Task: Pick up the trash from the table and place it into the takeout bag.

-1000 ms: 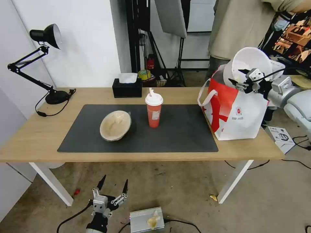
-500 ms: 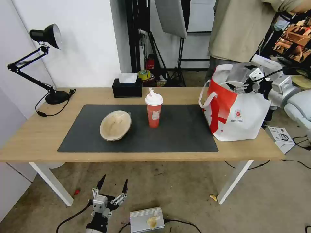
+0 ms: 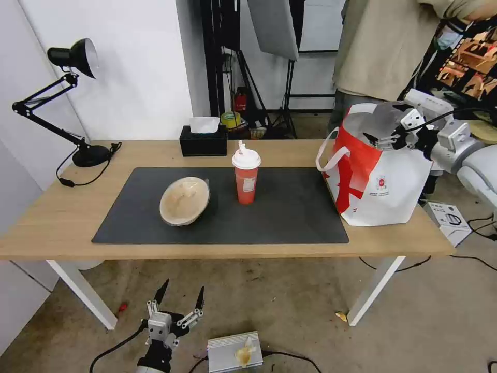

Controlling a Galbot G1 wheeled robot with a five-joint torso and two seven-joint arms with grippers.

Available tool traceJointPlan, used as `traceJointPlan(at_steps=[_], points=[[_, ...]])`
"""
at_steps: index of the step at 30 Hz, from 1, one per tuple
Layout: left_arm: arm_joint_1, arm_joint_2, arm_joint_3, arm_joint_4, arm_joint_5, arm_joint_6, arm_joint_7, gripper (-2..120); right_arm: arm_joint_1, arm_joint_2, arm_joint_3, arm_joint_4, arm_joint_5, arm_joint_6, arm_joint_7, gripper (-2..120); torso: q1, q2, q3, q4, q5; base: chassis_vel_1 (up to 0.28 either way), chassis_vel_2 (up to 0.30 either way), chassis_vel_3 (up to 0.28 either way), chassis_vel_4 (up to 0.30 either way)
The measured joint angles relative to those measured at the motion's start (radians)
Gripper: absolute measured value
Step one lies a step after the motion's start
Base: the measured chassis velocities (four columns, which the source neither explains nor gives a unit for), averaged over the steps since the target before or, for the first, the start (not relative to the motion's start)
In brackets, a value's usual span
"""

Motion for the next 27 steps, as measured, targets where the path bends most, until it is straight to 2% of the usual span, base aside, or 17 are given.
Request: traceJointPlan(at_steps=[10,19,21,27], points=[[0.006,-0.001,-0.001,-0.019,0.001,0.0,0.0,100,-0.055,-0.019,0.063,0.075,0.032,-0.001,0.061,100,0.0,0.0,0.0,-0.0001,0.0,0.0,0.0,0.0,0.0],[0.025,-0.003,-0.004,-0.099,0.001,0.001,0.0,100,-0.101,-0.033,0.117,0.155,0.157,0.035,0.196,100,0.0,0.0,0.0,0.0,0.0,0.0,0.0,0.0,0.0],[0.033,0.009,-0.018,-0.166,-0.004,0.005,-0.001,100,-0.143,-0.056,0.169,0.237,0.239,0.061,0.282,100,0.0,0.0,0.0,0.0,0.0,0.0,0.0,0.0,0.0],[0.042,0.017,-0.024,-0.204,-0.008,0.005,-0.002,100,-0.169,-0.087,0.212,0.305,0.289,0.067,0.312,100,0.0,0.0,0.0,-0.0001,0.0,0.0,0.0,0.0,0.0]])
